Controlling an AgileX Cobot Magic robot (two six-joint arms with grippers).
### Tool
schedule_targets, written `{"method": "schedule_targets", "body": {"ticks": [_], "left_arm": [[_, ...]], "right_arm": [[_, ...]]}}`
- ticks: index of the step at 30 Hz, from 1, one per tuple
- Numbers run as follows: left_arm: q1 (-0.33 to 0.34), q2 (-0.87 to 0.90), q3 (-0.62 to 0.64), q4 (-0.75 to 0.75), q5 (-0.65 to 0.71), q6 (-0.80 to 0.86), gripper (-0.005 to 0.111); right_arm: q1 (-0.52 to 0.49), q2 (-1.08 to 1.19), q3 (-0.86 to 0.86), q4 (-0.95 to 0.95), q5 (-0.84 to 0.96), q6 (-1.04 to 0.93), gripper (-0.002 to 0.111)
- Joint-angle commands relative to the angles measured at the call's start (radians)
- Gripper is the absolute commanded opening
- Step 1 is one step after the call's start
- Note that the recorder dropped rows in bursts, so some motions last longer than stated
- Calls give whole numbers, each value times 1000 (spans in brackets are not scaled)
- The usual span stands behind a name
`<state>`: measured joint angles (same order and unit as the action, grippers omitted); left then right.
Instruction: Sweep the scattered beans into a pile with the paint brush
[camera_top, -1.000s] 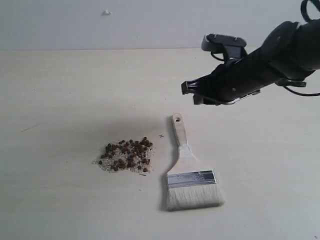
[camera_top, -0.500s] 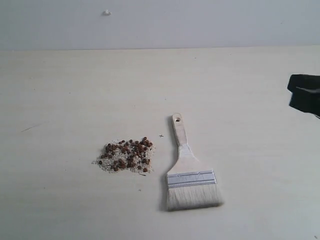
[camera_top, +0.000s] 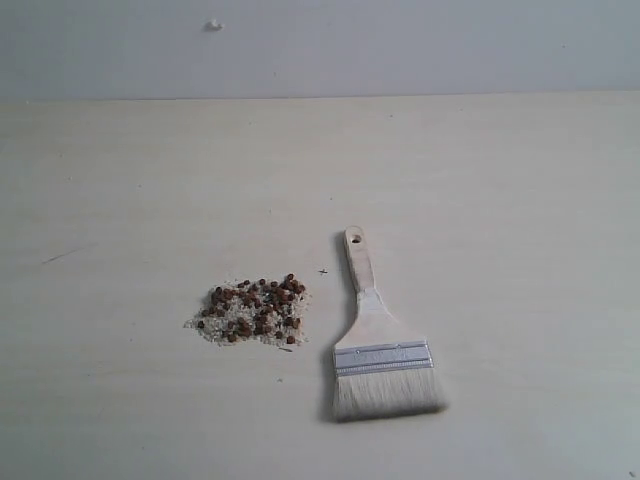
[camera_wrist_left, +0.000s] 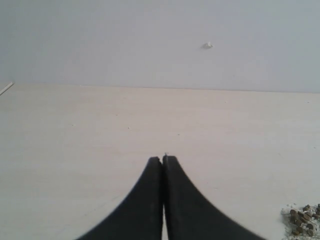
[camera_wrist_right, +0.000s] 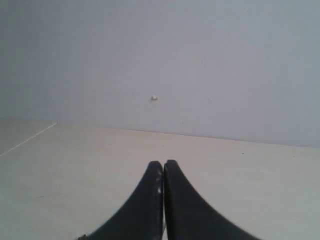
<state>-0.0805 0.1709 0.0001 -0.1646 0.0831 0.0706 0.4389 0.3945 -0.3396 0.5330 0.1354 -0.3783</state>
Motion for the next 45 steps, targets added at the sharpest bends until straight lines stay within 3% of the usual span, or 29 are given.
{"method": "schedule_targets", "body": {"ticks": [1, 3, 7, 11, 26, 31, 33, 45], "left_arm": [[1, -8, 0, -8, 0, 2, 0], [1, -8, 0, -8, 0, 2, 0], [1, -8, 0, -8, 0, 2, 0], [1, -8, 0, -8, 0, 2, 0], [1, -8, 0, -8, 0, 2, 0], [1, -8, 0, -8, 0, 2, 0], [1, -8, 0, -8, 0, 2, 0], [1, -8, 0, -8, 0, 2, 0]], "right_arm": [[2, -11, 6, -20, -13, -101, 0], [-75, -39, 12, -20, 7, -175, 0], [-320, -164, 106, -20, 7, -167, 0], [-440, -252, 190, -9, 14, -107, 0], [-442, -256, 293, -40, 44, -52, 0], [-442, -290, 329, -423, 49, 378, 0], [-442, -292, 340, -489, 49, 475, 0], [-442, -331, 340, -482, 93, 456, 0]]}}
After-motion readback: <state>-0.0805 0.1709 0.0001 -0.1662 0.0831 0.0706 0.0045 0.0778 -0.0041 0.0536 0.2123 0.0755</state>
